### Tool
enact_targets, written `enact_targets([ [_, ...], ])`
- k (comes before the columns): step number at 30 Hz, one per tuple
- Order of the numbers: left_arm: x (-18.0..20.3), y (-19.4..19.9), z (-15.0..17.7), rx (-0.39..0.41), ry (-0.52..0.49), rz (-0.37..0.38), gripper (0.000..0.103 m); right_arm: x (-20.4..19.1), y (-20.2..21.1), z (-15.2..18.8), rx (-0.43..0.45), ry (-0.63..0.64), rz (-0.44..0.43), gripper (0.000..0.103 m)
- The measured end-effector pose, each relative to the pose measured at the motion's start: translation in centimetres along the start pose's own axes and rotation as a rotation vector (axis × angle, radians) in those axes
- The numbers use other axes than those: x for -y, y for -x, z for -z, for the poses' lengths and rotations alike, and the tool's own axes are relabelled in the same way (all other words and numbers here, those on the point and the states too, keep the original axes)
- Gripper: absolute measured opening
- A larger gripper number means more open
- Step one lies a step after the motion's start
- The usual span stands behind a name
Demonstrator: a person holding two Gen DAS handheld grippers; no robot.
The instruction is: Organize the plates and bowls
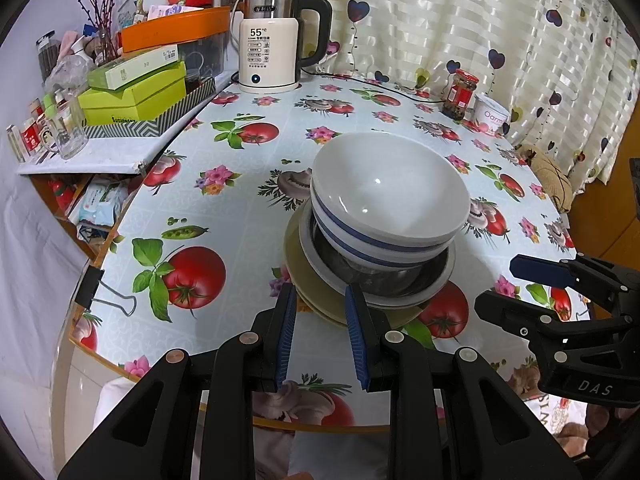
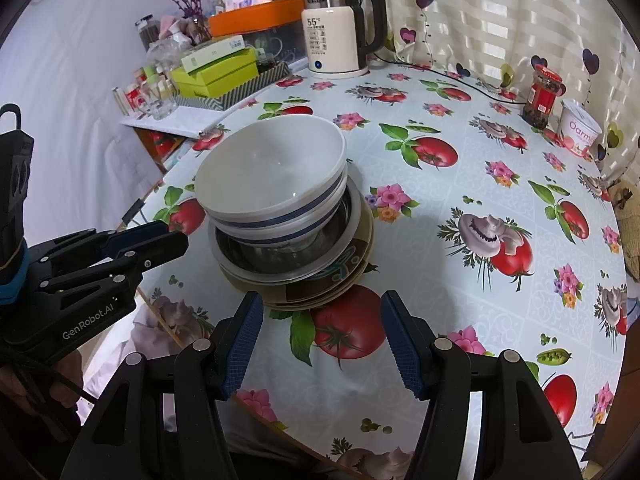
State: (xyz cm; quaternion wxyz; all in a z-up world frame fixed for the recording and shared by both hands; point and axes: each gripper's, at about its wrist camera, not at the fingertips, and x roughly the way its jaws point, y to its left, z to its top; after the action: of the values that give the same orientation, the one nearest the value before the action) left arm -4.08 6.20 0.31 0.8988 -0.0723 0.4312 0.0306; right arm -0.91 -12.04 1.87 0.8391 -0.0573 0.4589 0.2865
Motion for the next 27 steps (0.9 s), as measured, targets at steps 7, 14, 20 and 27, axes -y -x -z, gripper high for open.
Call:
enact_targets([
  [7,-0.3,-0.5,0.3,-0.002,0.001,0.005,0.026,-0.1,-0.1,-0.2,-0.001,0.0,0.002,0.062],
  [14,-0.4,-0.8,0.3,-0.004,0.004,0.006,0.026,-0.2,-0.2,-0.5,-0.004,0.002,0.002,0.062],
  [20,-0.6,-1.1,0.2,0.0,0.005,0.011,0.026,-0.2,-0.5,0.3,-0.018,0.01,0.008,0.062],
  [27,-1.0,-1.4,0.2,0.001,0.012,0.012,0.026,-0.5,-0.7,0.0,-0.024,0.012,0.012,0.062],
])
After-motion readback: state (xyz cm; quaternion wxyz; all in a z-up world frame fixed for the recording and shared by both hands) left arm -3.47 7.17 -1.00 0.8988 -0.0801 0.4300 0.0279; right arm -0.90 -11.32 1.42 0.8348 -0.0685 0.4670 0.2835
